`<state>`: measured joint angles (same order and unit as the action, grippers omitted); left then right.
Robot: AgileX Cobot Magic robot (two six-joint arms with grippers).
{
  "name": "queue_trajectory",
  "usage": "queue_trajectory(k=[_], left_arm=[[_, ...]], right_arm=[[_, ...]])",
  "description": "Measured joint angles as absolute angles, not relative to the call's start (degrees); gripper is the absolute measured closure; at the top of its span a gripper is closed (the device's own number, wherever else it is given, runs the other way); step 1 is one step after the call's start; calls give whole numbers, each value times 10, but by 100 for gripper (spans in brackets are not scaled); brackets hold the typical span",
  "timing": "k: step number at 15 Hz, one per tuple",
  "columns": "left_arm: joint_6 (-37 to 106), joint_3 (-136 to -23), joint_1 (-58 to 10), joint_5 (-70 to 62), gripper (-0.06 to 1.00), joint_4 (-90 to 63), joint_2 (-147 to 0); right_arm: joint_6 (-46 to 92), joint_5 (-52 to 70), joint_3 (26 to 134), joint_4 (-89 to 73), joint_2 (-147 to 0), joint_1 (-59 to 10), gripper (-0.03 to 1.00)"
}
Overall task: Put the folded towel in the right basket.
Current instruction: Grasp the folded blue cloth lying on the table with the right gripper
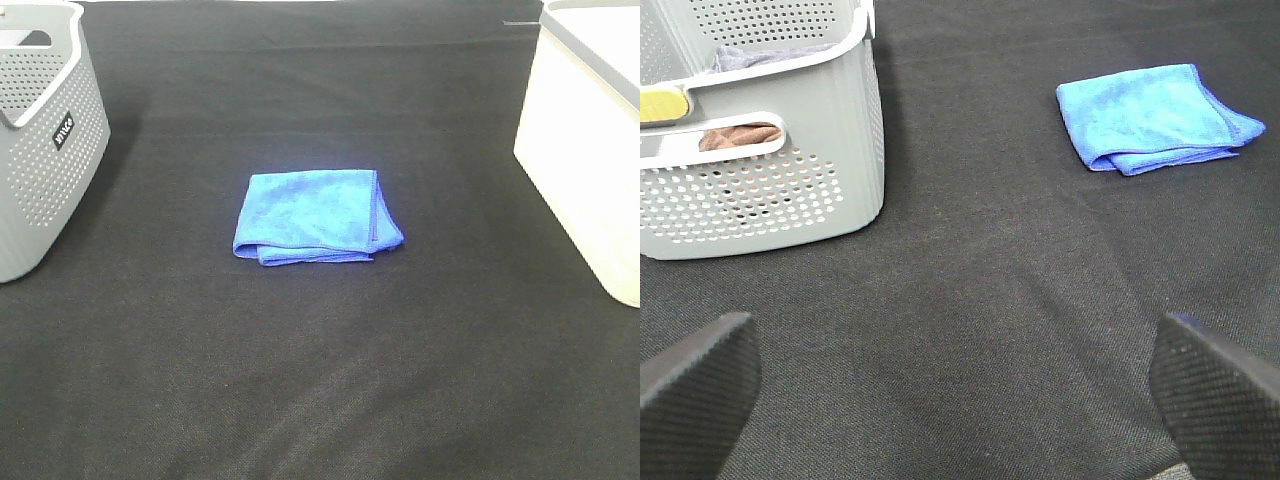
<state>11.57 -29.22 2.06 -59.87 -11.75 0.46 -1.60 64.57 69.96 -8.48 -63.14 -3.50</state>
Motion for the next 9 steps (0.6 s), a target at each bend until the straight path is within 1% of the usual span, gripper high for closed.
queue_trajectory(k=[3,4,7,9], left_arm=[[116,-292,21,-599,-5,-117,5],[116,-292,21,-599,-5,-117,5],[116,-292,21,-599,-5,-117,5],[116,-292,21,-599,-5,-117,5]], right_arm=[[18,643,757,-194,-753,-37,1],[37,630,795,-235,-816,-61,1],[47,617,878,-257,-967,-127,1],[67,620,947,-292,-1080,-145,1]])
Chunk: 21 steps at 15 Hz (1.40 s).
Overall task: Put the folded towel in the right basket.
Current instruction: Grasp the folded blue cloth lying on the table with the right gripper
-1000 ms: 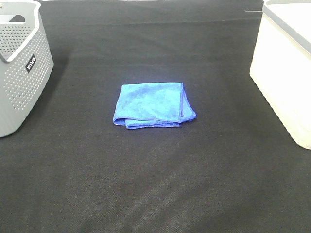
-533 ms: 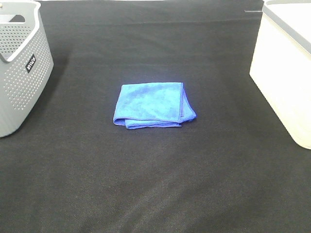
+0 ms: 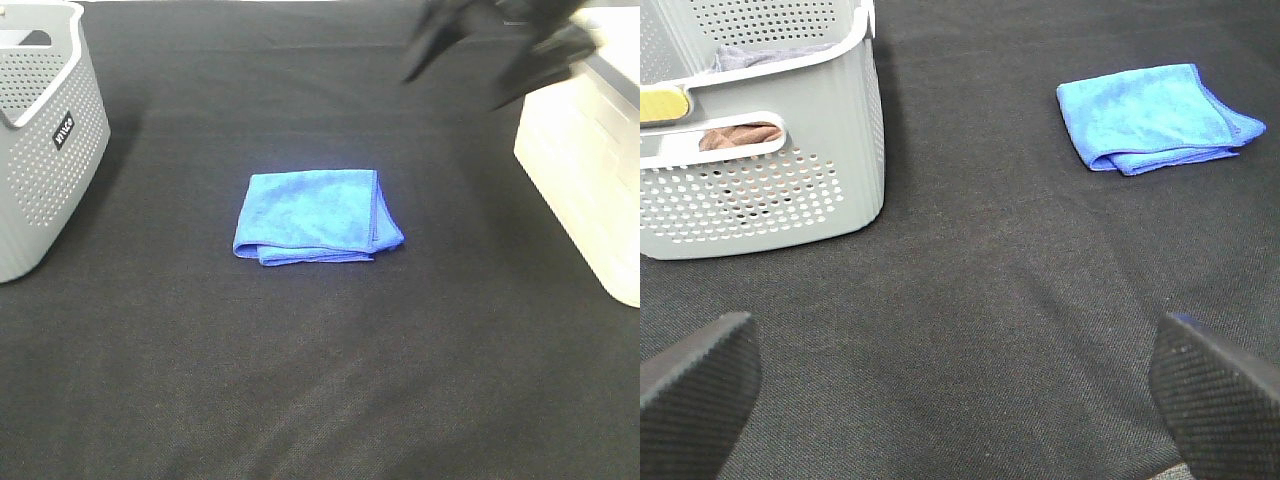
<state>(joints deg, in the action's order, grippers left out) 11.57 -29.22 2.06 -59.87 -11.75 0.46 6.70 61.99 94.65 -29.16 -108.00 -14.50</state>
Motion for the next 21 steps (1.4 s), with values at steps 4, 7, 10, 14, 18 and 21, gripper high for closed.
queue_trajectory(k=[4,7,10,14,18,21], left_arm=[[116,-292,21,-599,-5,-117,5],[116,-292,21,-599,-5,-117,5],[116,-292,21,-599,-5,-117,5],[116,-292,21,-599,-5,-117,5],[116,-292,21,-599,-5,-117,5],[116,-292,21,-599,-5,-117,5]], right_arm=[[91,630,1045,-321,-1243,-148,1],[91,639,1102,-323,-1340,-148,1],[91,639,1128,-325,-1381,-137,1],[106,638,1134,-327,-1415,-113,1],[117,639,1139,-335,-1424,-113,1],[117,641,1145,-364,-1438,-120,1]])
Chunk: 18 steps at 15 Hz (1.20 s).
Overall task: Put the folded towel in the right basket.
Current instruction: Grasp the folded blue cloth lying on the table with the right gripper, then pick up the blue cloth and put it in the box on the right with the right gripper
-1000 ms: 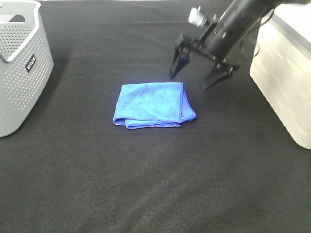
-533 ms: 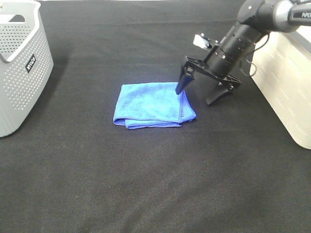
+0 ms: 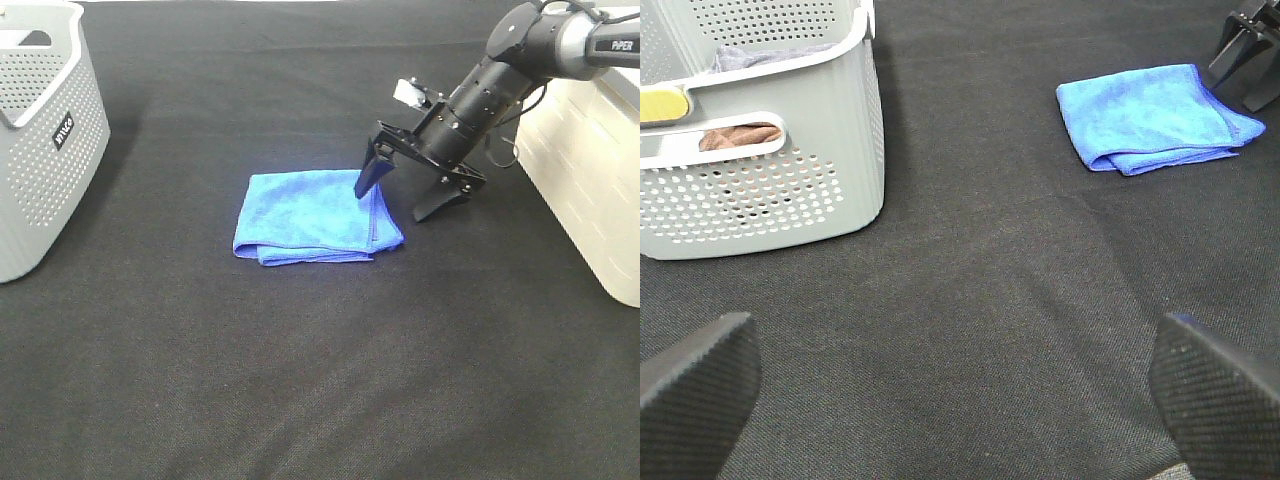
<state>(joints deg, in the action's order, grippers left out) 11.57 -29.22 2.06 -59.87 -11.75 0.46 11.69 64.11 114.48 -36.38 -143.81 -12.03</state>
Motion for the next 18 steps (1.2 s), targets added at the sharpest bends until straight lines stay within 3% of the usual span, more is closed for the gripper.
queue_trajectory(k=[5,6,8,9,11,18], left_arm=[[116,-292,21,-599,-5,-117,5],[116,-292,21,-599,-5,-117,5],[116,-292,21,-599,-5,-117,5],[116,-292,21,-599,-5,-117,5],[116,-292,21,-599,-5,-117,5],[116,-292,21,-599,-5,-117,5]], right_arm=[[120,625,1155,-421,-1467,-178,7],[125,604,1155,-430,-1468,-199,13],[136,574,1155,-434,-1474,-217,33],[136,567,1153,-433,-1477,-217,53],[139,564,1153,-430,-1479,-217,78],[147,589,1140,-395,-1440,-222,78]])
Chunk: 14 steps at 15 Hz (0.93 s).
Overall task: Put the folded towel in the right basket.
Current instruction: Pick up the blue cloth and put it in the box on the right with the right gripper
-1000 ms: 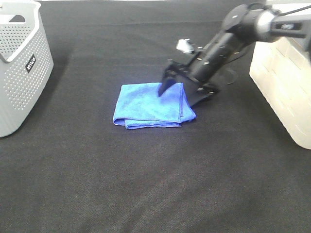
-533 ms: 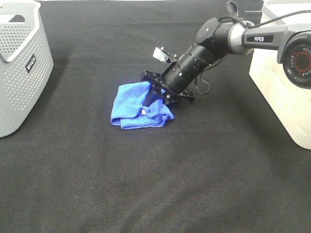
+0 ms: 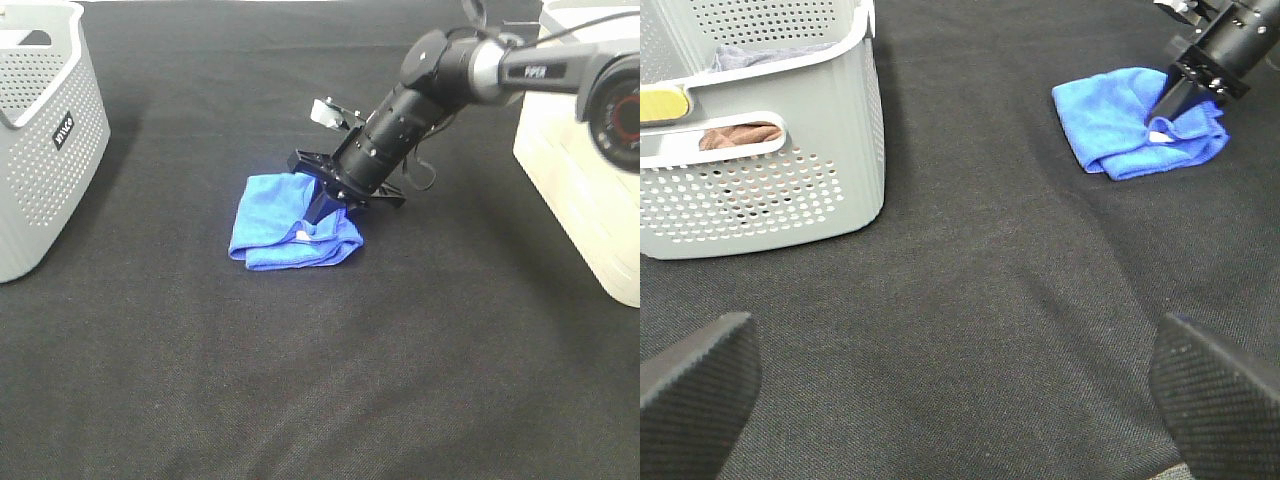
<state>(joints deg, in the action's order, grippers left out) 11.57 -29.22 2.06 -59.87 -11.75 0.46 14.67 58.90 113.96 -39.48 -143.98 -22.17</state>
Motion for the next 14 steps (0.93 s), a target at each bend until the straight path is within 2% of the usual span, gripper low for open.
queue_trajectory(k=[5,9,11,12,14], left_arm=[[116,-292,21,-599,-5,-117,5],[116,-292,21,-599,-5,-117,5],[116,-292,21,-599,-5,-117,5],[116,-292,21,-599,-5,-117,5],[116,-292,21,-599,-5,-117,5]], right_arm=[[165,689,1137,-310,-1268,-222,78],[166,694,1137,-286,-1178,-182,78],[166,695,1137,-282,-1126,-113,78],[166,695,1137,-281,-1087,-45,78],[166,696,1137,-281,-1049,42,78]])
